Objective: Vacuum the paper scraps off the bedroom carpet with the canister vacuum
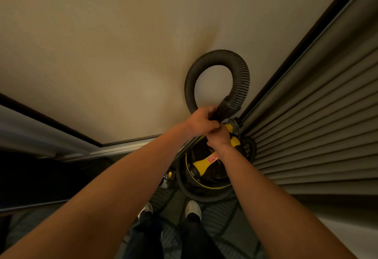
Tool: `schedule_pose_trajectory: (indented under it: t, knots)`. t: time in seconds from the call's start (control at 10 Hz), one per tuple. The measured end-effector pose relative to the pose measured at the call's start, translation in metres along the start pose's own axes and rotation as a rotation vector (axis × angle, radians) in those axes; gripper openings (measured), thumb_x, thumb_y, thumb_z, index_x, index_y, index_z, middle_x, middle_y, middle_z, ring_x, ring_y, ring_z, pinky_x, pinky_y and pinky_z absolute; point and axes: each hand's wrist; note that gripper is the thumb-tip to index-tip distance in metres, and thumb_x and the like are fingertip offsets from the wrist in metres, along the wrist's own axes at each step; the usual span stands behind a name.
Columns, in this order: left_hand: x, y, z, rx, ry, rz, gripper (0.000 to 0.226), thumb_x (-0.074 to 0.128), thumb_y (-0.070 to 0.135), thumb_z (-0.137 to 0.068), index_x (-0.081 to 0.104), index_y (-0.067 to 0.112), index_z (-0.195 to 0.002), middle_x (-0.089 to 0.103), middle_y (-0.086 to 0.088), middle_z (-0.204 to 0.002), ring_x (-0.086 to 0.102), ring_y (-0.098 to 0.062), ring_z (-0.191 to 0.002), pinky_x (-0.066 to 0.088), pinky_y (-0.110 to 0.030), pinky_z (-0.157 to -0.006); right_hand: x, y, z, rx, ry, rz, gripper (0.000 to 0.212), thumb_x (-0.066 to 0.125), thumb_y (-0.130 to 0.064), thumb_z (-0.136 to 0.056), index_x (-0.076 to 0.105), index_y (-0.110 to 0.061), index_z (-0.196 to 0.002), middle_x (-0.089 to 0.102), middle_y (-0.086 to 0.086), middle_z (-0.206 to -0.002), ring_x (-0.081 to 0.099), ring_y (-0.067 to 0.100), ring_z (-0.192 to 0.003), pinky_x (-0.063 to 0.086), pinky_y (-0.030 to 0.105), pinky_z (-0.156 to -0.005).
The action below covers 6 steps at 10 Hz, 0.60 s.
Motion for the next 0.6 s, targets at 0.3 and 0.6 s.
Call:
schedule_pose_trajectory:
  t: [0.3, 0.6]
  knots:
    - [0.008, 0.020, -0.014, -0.027, 0.071, -0.101, 0.051, 0.064, -0.005, -0.076, 0.052, 0.002, -0.125, 0.061, -0.010, -0.102, 0.058, -0.018, -0.097, 0.048, -0.027, -0.082, -0.027, -0.003, -0.012, -0.136, -0.085, 0.027, 0.031, 0.065, -0.010, -0.088, 0.061, -0.005, -0.118, 0.067, 0.013, -0.109, 0.062, 0.028, -0.103, 0.051, 0.042, -0.091]
    - [0.006, 0.016, -0.005, -0.024, 0.092, -0.064, 0.059, 0.065, -0.008, -0.074, 0.049, 0.005, -0.129, 0.061, -0.009, -0.118, 0.058, -0.021, -0.113, 0.047, -0.030, -0.097, -0.051, -0.003, -0.005, -0.164, -0.171, 0.117, 0.016, 0.071, -0.007, -0.078, 0.058, -0.015, -0.083, 0.055, -0.003, -0.070, 0.055, 0.016, -0.067, 0.043, 0.029, -0.060]
Point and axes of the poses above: each hand's wrist, its own z-axis away from the middle knuckle, its own x-axis out of the palm, y = z × x
